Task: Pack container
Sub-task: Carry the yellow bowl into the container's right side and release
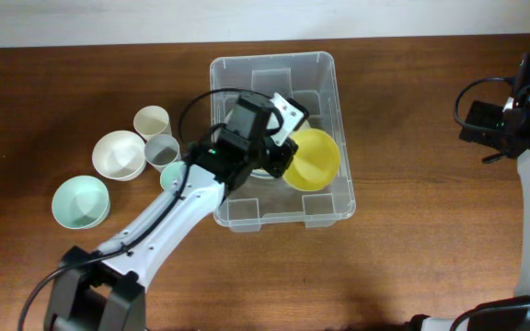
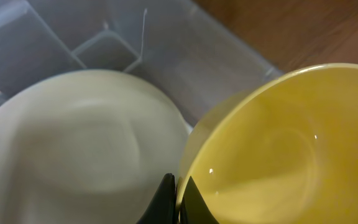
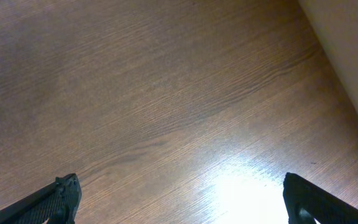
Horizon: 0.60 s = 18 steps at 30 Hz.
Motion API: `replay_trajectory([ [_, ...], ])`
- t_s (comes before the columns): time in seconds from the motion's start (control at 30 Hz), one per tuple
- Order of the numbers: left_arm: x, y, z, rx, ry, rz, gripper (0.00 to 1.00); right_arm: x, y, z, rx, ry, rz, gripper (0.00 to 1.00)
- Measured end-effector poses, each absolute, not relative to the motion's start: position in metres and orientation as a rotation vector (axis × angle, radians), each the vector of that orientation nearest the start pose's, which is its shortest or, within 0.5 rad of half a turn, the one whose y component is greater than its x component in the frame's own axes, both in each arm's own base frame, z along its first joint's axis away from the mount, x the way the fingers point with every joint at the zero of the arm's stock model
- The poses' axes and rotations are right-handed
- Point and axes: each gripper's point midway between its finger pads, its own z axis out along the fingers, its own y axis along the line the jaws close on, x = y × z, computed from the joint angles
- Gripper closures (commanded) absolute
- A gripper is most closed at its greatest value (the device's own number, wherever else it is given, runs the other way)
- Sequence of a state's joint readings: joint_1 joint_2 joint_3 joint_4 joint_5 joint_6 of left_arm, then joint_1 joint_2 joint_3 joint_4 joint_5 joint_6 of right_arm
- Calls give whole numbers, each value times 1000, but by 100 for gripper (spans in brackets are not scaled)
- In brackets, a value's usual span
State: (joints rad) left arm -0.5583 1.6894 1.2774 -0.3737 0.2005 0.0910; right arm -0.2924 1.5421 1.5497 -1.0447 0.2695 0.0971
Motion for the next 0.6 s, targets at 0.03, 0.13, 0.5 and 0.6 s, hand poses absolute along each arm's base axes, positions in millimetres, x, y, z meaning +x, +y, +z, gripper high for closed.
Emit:
replay_trajectory([
  [0.03,381,-278,158,859,2232,-444,100,350,-153,233,598,2538,-421,1],
  [0.13,380,-275,151,870,2254,-405,100,350,-153,233,599,2538,-421,1],
  [0.5,365,-285,122,955,2321,-360,100,350,-153,233,599,2538,-420,1],
  [0.6,355,-298,123,1013,2297,-364,86,350,-153,233,598,2539,-421,1],
])
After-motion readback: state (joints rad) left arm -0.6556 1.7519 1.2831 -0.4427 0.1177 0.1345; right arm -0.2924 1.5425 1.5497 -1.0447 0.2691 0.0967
